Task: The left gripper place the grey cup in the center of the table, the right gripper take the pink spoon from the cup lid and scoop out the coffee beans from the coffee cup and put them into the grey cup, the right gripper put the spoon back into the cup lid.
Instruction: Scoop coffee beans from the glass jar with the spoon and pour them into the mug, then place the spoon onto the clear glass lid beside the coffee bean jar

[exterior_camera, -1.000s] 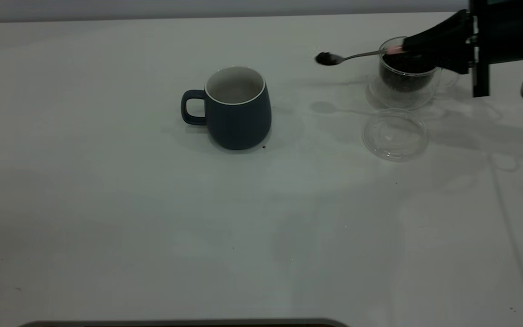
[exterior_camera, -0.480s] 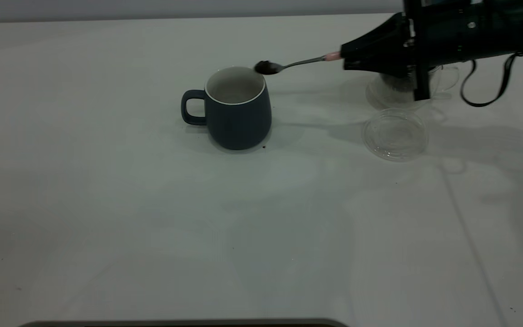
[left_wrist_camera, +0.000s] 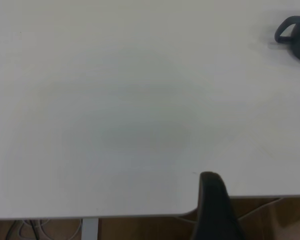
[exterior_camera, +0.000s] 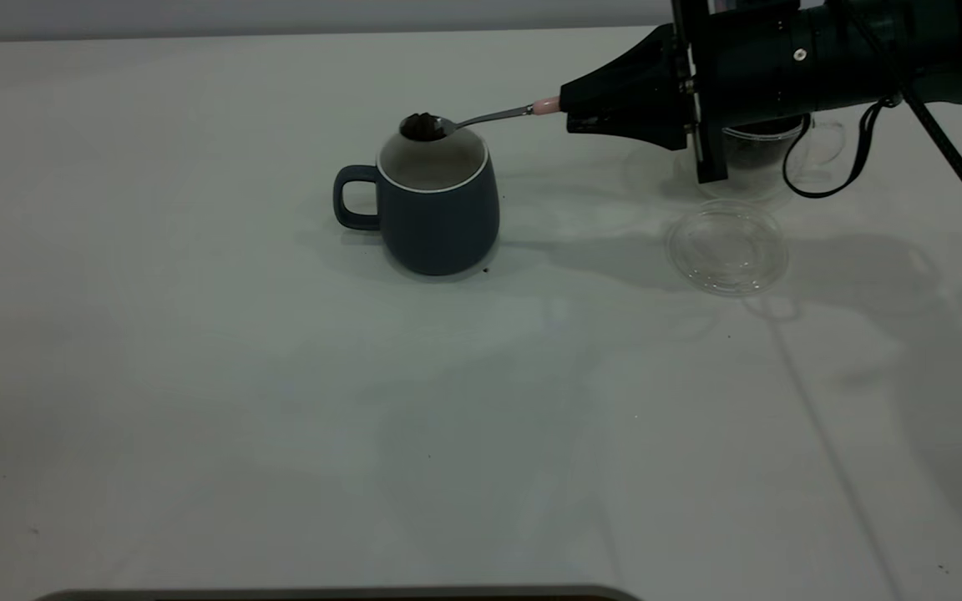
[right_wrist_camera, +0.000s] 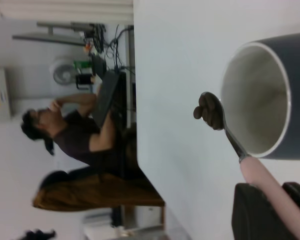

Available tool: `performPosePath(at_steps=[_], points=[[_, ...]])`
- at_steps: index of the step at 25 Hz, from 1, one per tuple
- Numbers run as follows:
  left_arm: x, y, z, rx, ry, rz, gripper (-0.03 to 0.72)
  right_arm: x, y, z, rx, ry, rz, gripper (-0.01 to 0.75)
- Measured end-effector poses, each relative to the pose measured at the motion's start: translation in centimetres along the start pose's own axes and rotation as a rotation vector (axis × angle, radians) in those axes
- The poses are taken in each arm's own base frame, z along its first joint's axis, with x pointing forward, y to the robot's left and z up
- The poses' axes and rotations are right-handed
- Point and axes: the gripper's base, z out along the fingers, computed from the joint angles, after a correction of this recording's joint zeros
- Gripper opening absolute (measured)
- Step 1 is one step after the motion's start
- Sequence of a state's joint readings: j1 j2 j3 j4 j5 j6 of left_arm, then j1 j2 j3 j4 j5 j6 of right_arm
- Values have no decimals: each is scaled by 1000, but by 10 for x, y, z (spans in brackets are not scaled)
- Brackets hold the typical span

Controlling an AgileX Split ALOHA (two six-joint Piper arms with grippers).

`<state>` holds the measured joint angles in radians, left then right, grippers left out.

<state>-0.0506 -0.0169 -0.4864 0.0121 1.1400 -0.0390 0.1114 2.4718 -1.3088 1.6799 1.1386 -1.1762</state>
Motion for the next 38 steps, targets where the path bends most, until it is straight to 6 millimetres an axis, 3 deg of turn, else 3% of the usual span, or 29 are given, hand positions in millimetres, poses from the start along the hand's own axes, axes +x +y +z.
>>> performPosePath(at_steps=[10, 16, 23, 26, 30, 32, 38], points=[[0, 0, 0, -1, 0, 2, 513, -3, 0, 3, 19, -37, -413, 100], [0, 0, 0, -1, 0, 2, 513, -4, 2, 2, 50, -27, -498, 100], [0, 0, 0, -1, 0, 2, 516, -5, 24, -11, 66, 49, -573, 101], [0, 0, 0, -1, 0, 2, 516, -5, 39, -33, 97, 88, -614, 102], [0, 0, 0, -1, 0, 1, 516, -6, 53, -79, 152, 78, -623, 102], [0, 0, 0, -1, 0, 1, 516, -5, 46, -104, 182, 40, -533, 102], [0, 0, 0, -1, 0, 1, 516, 12, -4, -176, 340, -34, -326, 102]])
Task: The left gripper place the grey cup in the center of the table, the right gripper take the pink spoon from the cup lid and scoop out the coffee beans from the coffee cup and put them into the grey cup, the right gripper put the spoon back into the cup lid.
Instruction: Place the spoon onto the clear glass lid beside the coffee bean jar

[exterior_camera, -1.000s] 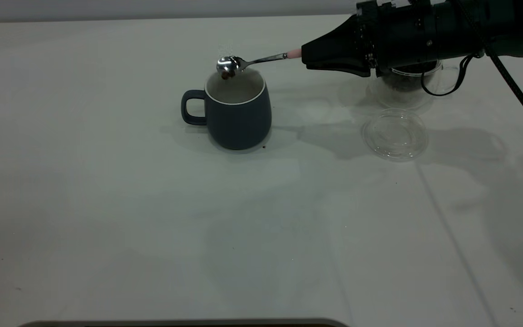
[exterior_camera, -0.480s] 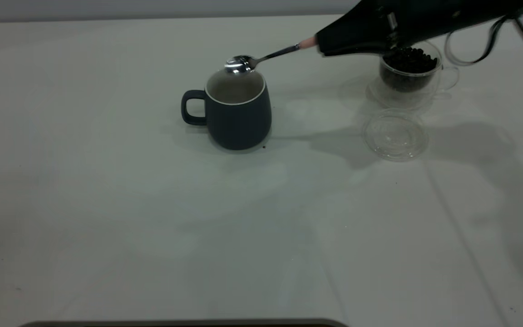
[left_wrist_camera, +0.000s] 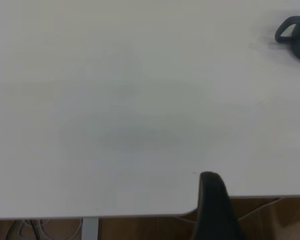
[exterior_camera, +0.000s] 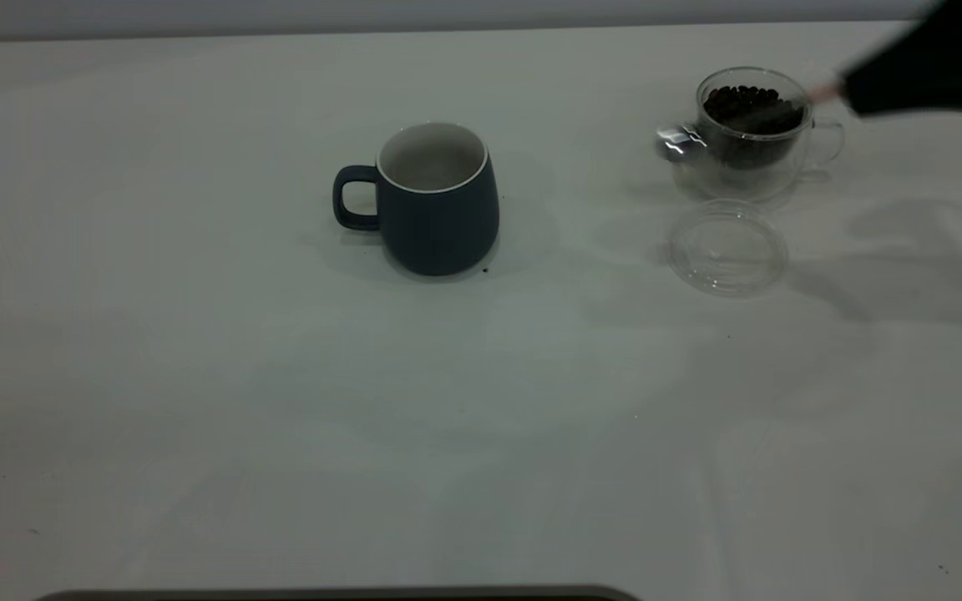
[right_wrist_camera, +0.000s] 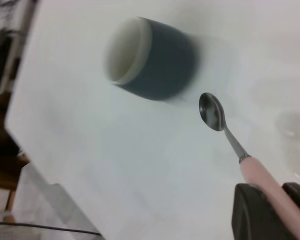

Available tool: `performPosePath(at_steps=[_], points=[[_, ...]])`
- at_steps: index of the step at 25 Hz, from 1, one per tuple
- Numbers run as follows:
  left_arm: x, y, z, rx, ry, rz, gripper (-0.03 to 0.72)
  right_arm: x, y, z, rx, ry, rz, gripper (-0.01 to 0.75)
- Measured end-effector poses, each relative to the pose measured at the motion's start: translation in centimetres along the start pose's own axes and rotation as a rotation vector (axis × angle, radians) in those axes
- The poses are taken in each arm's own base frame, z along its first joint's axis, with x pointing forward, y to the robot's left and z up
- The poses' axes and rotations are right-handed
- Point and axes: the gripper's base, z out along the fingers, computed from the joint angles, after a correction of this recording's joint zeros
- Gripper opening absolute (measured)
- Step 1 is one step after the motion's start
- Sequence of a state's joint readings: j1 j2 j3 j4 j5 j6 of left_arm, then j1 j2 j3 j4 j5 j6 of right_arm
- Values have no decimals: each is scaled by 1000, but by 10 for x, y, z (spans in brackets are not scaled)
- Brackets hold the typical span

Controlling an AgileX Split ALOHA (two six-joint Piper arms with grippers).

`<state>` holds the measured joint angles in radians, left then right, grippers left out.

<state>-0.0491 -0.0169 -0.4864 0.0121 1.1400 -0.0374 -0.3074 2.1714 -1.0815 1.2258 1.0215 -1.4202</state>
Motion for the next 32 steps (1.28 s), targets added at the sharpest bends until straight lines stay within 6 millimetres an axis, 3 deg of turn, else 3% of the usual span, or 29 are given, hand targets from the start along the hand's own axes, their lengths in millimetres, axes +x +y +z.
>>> performPosePath(at_steps=[5, 15, 32], points=[[0, 0, 0, 0, 0, -2, 516, 11, -24, -12, 29, -44, 94, 102], [0, 0, 0, 0, 0, -1, 516, 43, -64, 28, -28, -63, 343, 102], [0, 0, 0, 0, 0, -1, 516, 70, -89, 58, -69, -113, 568, 113]])
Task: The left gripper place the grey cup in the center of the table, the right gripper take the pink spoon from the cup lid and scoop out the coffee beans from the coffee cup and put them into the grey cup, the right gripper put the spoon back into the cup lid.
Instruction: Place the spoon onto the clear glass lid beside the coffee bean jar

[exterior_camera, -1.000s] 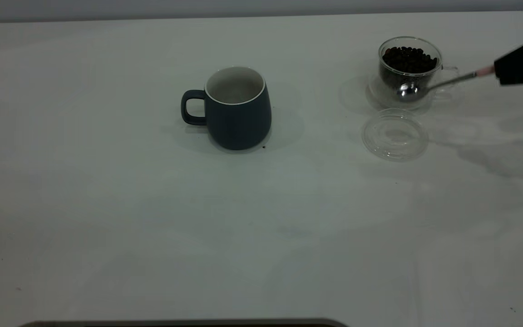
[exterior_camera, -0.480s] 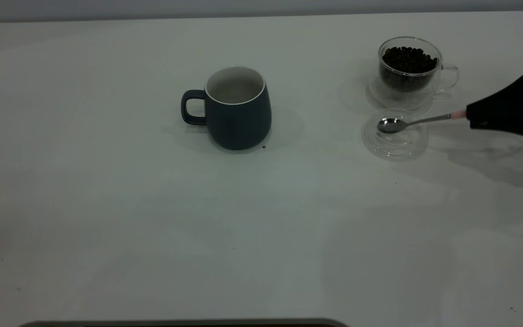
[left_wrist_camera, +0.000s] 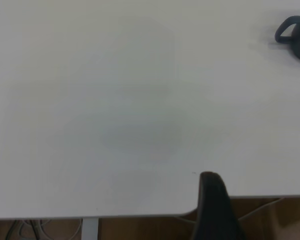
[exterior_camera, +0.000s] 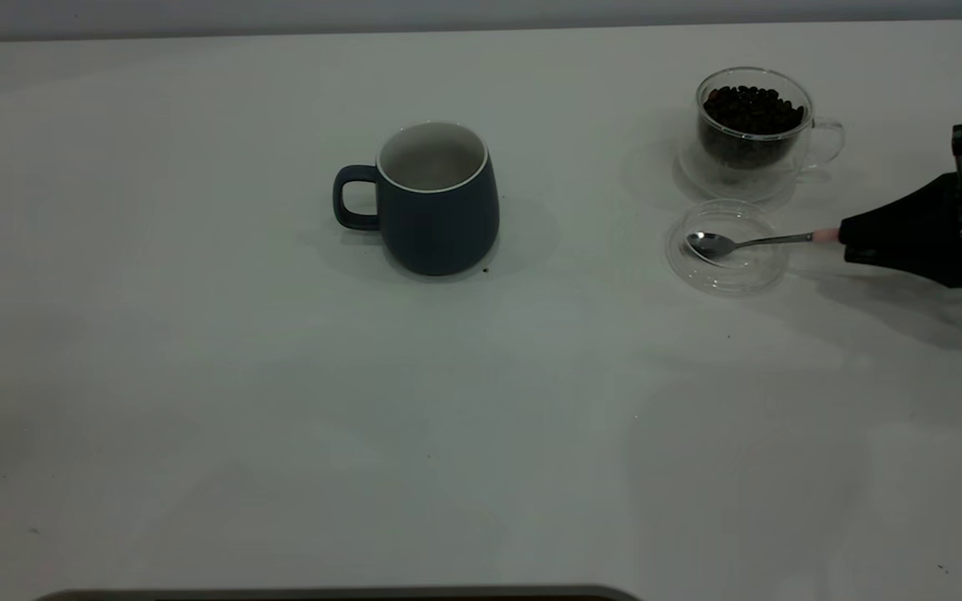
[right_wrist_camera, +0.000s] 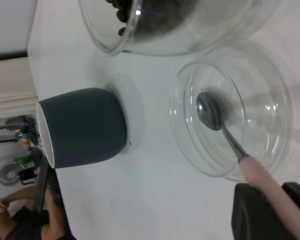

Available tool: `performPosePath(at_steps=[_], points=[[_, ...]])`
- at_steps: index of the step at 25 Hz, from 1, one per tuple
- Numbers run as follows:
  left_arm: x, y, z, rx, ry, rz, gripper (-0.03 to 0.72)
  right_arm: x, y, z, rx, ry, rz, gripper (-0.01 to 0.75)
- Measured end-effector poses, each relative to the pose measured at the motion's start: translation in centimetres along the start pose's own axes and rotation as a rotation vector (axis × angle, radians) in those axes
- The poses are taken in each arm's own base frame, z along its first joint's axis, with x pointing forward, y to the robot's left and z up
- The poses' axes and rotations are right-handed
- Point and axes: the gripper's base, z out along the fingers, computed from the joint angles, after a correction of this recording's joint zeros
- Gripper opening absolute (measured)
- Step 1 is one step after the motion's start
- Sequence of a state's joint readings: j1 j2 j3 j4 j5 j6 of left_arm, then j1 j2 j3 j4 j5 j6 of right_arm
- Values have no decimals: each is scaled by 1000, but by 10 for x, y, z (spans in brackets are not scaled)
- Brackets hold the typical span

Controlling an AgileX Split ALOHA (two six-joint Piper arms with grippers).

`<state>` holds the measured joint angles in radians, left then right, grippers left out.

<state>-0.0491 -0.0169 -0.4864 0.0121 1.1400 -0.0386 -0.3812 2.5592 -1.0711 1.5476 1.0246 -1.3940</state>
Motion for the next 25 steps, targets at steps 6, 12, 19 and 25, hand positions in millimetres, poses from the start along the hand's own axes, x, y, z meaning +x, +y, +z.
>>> performPosePath(at_steps=[6, 12, 19, 25], points=[[0, 0, 0, 0, 0, 1, 516, 3, -4, 7, -3, -4, -28, 211], [0, 0, 0, 0, 0, 2, 516, 2, -4, 8, -4, -10, -75, 419], [0, 0, 0, 0, 0, 2, 516, -5, -4, 7, 7, -88, -129, 537], [0, 0, 0, 0, 0, 2, 516, -14, -6, 5, 48, -175, -141, 542]])
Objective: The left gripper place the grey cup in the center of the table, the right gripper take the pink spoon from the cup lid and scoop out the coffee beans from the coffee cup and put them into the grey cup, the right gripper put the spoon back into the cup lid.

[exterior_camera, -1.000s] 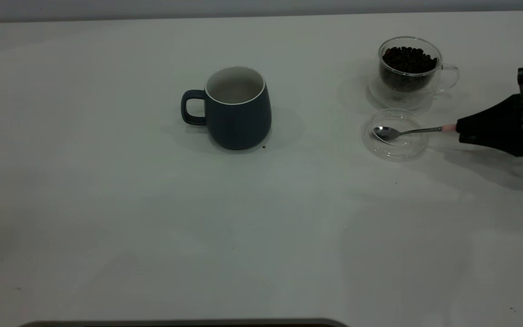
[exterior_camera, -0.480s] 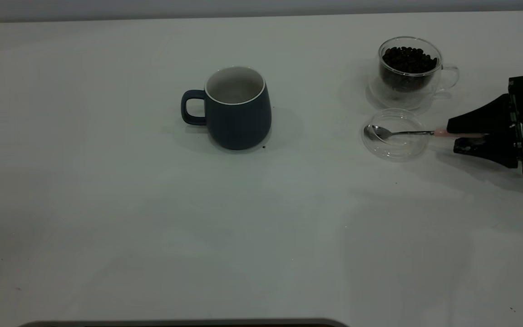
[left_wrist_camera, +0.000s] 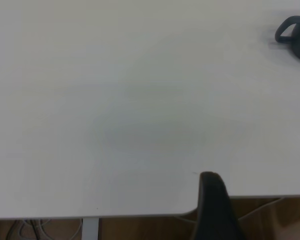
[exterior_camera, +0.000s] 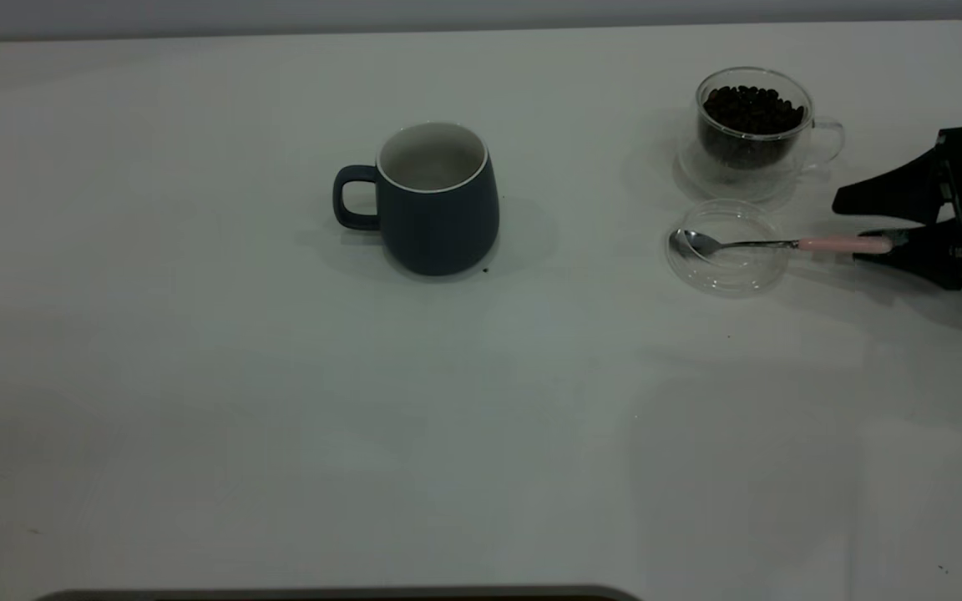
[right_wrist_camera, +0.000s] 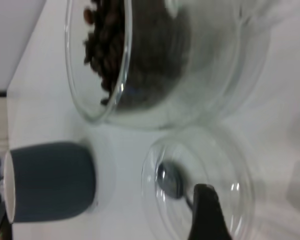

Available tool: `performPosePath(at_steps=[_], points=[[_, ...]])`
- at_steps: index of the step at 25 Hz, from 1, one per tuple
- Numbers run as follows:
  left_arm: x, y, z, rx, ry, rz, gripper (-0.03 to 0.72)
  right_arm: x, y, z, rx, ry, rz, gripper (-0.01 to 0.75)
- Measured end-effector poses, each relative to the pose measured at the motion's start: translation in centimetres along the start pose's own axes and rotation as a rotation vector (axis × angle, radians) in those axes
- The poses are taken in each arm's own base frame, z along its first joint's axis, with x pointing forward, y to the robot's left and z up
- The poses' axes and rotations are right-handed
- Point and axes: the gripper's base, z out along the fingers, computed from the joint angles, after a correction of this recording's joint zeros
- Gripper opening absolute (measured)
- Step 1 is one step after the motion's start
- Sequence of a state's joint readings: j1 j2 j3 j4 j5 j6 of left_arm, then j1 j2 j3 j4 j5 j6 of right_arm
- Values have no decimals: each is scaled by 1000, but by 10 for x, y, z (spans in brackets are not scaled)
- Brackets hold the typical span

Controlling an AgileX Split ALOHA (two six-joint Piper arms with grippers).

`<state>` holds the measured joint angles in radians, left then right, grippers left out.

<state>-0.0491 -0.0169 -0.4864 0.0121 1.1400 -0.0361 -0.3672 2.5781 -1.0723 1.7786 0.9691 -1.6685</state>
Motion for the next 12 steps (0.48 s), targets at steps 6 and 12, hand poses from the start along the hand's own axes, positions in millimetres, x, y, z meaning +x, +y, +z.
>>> performPosePath(at_steps=[6, 12], points=[[0, 0, 0, 0, 0, -1, 516, -8, -2, -3, 75, -19, -121, 542], [0, 0, 0, 0, 0, -1, 516, -52, 40, -40, 326, -105, -384, 542]])
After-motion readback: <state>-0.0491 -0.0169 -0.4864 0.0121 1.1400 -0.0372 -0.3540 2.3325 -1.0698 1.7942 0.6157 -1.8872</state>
